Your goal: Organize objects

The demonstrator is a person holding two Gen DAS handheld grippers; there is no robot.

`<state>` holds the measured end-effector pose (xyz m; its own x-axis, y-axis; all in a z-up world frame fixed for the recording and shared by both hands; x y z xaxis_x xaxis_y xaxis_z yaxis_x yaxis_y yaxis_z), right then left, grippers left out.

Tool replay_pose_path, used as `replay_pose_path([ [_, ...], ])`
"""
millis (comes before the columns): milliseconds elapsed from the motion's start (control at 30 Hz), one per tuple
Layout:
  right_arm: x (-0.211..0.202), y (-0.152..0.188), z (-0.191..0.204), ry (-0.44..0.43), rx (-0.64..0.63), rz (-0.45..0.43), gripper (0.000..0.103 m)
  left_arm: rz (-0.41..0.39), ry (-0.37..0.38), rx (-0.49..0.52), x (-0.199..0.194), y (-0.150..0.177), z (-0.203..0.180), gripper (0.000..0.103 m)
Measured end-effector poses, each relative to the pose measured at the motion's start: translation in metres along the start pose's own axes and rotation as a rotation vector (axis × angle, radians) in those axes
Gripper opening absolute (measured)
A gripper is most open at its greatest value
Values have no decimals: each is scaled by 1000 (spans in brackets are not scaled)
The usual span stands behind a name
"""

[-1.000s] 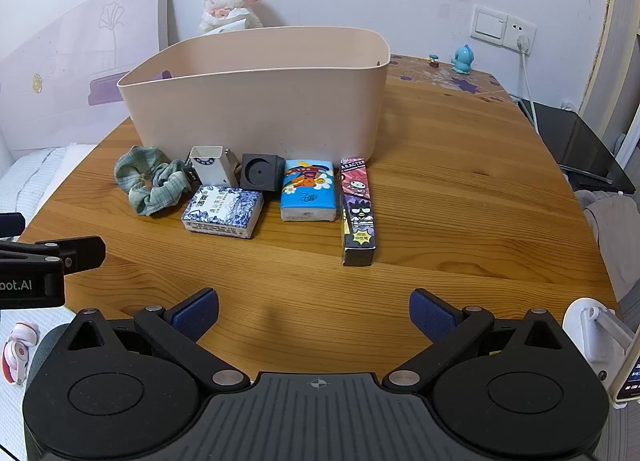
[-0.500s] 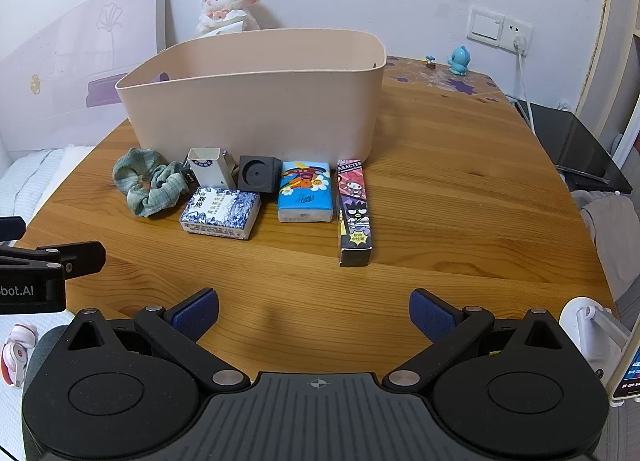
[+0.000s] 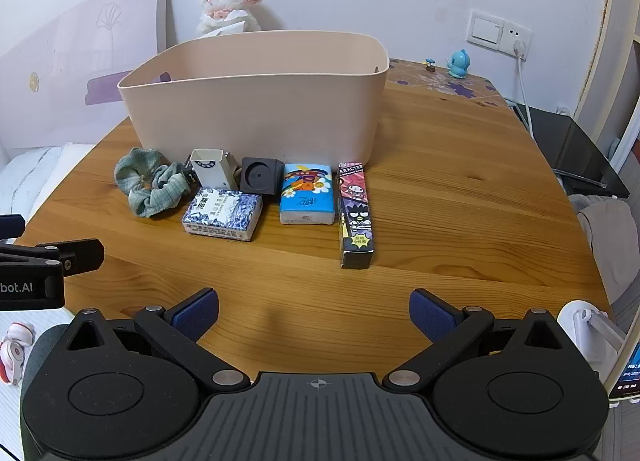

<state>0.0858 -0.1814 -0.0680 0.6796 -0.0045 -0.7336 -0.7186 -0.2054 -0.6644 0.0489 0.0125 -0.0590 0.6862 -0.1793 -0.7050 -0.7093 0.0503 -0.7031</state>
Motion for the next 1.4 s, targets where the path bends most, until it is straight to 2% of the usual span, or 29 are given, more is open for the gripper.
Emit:
replay_pose_path([
  [1000, 8, -4, 0, -5, 0, 15, 103, -18, 13, -20, 5, -1, 7, 103],
  [1400, 9, -8, 8, -42, -16, 13, 103, -9, 21, -57, 14, -3, 18, 103],
])
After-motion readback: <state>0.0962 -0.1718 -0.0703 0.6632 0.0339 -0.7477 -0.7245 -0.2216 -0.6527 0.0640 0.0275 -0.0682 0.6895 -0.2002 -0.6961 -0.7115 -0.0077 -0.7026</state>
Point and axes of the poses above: each gripper's, at about its wrist camera, not at the fingertips, and x roughly the way its jaws point, z to its left, y to its underside, the point moved 7 cm from there along x, roughly the way its jaws point, and after that the axes turned 12 degrees about y, right-handed, at the moved point
